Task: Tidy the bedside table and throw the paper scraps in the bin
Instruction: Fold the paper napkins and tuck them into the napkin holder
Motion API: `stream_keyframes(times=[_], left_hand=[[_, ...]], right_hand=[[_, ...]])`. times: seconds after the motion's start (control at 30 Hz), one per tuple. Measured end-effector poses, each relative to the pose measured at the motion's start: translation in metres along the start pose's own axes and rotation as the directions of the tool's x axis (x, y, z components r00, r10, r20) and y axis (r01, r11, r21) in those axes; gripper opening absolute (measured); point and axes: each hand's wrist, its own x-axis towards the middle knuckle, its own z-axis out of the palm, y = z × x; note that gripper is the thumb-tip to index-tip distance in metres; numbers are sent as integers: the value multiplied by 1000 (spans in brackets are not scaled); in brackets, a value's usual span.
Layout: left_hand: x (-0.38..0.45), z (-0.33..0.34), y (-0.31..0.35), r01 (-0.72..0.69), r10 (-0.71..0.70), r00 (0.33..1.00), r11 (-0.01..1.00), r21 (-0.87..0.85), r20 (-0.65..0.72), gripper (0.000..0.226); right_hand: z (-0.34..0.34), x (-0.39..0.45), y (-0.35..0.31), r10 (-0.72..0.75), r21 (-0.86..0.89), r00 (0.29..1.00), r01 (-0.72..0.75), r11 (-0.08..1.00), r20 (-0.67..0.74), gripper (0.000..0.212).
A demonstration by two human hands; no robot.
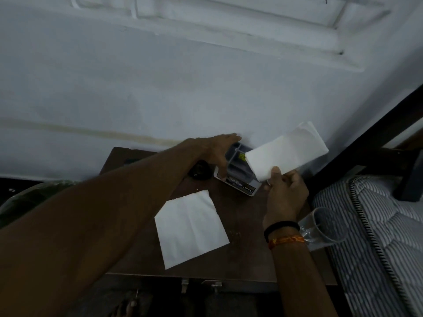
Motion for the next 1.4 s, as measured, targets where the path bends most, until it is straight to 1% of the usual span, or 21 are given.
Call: stream_keyframes(times=[0.03, 0.1, 0.17, 0.23, 0.33, 0.5, 0.57, 0.63, 0.7, 0.8, 0.9, 0.97, 1.03, 1.1, 1.17, 1.23, 1.33, 1.4], left_hand=[[4, 2, -1, -2, 2, 1000, 999, -32, 12, 130], [8, 4, 0, -14, 13, 1000, 998, -64, -13, 123], [9, 3, 0, -34, 31, 998, 999, -43, -56, 119], [5, 4, -1, -59, 57, 995, 998, -16, -82, 112], [-4, 8, -1, -88, 85, 993, 996, -24, -85, 105], [-21, 16, -5, -114, 116, 990, 993, 25, -80, 106], [-26, 20, -6, -127, 130, 988, 991, 41, -83, 106], [-31, 24, -7, -139, 145, 986, 988, 72, -88, 105], [-34, 27, -7, -149, 157, 983, 985, 90, -95, 102], [-39, 30, -8, -168, 180, 978, 979, 116, -102, 97], [-44, 32, -7, -184, 196, 976, 975, 123, -94, 98], [-47, 31, -5, -192, 200, 976, 977, 99, -86, 100], [-49, 28, -1, -201, 203, 978, 979, 28, -56, 100], [-51, 26, 3, -195, 194, 981, 978, -67, -25, 100], [-55, 24, 6, -159, 154, 987, 975, -153, -40, 107], [-58, 23, 7, -179, 170, 984, 956, -231, -57, 109], [-60, 24, 8, -222, 212, 975, 936, -272, -66, 93], [-57, 26, 8, -208, 181, 976, 936, -284, -119, 70]], right_hand=[[0, 1, 0, -16, -21, 1000, 17, 1000, 2, 18], [0, 4, 0, -41, -59, 999, 41, 997, 4, 18], [-2, 7, 1, -55, -75, 998, 55, 996, -4, 19], [-2, 9, -1, -53, -47, 999, 53, 997, -5, 17], [-3, 8, -5, -33, 47, 999, 32, 998, 28, 9], [-4, 8, -7, -2, 109, 998, -4, 994, 55, 32], [-4, 7, -7, -12, 83, 997, 6, 996, 75, 32], [-3, 7, -6, -14, 44, 993, 9, 999, 114, 24], [-2, 5, -5, -32, -19, 988, 35, 999, 148, 21], [-1, 5, -3, -85, -153, 983, 110, 982, 160, 19], [-2, 5, -2, -162, -297, 970, 211, 931, 180, 19], [-2, 5, -3, -214, -376, 956, 276, 885, 200, 15], [-2, 3, -5, -263, -461, 936, 345, 817, 234, 10], [-1, 3, -6, -304, -548, 917, 398, 736, 258, 10], [0, 3, -6, -334, -594, 904, 426, 682, 265, 9], [2, 2, -7, -362, -639, 891, 449, 625, 273, 10], [6, -2, -11, -456, -654, 844, 516, 553, 282, 17], [9, -5, -13, -501, -656, 821, 540, 527, 274, 17]])
